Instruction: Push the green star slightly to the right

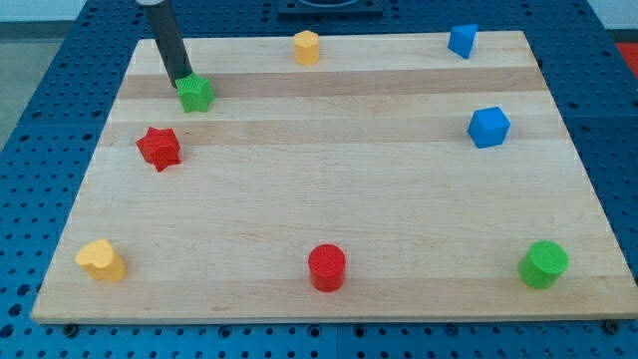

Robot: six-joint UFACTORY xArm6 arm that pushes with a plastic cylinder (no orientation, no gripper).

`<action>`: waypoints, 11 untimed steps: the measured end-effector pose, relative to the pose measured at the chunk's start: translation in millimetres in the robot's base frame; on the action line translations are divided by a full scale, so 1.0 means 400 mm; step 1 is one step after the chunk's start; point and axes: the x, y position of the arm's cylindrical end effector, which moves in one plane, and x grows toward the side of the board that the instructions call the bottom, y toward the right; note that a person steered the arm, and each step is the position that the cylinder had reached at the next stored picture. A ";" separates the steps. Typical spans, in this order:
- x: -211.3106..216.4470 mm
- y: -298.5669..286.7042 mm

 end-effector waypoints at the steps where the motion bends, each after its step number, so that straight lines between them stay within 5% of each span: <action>1: 0.001 -0.003; 4: 0.043 -0.091; 6: 0.048 0.067; 7: 0.019 0.046; 8: -0.125 0.014; 10: -0.241 0.413; 11: -0.259 0.471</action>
